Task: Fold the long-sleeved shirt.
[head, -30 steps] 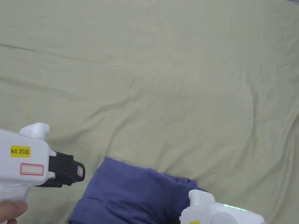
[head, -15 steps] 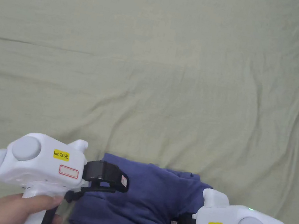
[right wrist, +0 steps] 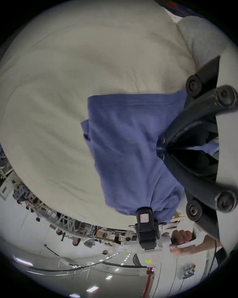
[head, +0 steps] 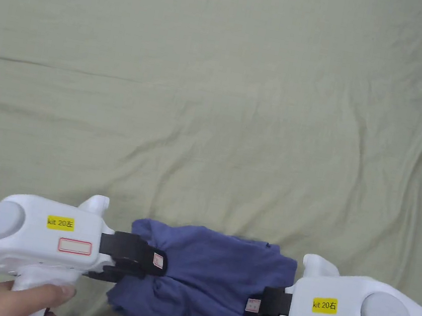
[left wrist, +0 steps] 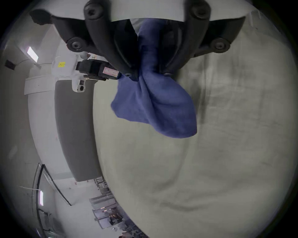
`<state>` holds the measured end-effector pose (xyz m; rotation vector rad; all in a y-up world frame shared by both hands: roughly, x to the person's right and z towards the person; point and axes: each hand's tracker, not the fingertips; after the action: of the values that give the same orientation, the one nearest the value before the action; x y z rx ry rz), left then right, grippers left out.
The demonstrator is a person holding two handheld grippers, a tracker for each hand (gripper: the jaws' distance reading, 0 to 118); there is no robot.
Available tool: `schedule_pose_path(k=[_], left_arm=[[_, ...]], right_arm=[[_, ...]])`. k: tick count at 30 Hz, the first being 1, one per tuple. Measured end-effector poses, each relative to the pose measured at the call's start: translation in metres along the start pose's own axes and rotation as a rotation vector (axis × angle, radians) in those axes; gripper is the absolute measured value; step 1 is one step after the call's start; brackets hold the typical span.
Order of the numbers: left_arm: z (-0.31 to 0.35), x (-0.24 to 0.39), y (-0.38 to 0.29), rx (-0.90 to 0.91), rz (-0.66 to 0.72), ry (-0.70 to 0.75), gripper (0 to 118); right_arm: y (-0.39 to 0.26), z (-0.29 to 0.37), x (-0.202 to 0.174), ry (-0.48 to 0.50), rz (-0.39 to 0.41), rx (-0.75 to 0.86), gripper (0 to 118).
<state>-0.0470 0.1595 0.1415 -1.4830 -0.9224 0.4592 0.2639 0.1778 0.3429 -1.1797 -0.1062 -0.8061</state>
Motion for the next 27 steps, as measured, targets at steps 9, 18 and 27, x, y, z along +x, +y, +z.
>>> schedule_pose_path(k=[9, 18, 27], left_arm=[[0.082, -0.012, 0.011, 0.107, 0.035, 0.006, 12], [0.224, -0.091, 0.032, 0.248, 0.106, 0.253, 3], [0.223, -0.151, 0.015, 0.201, 0.14, 0.402, 0]], right_arm=[[-0.01, -0.02, -0.094, 0.016, 0.119, -0.001, 0], [-0.033, -0.057, -0.206, 0.169, 0.27, -0.06, 0], [-0.044, -0.079, -0.23, 0.129, 0.332, -0.097, 0]])
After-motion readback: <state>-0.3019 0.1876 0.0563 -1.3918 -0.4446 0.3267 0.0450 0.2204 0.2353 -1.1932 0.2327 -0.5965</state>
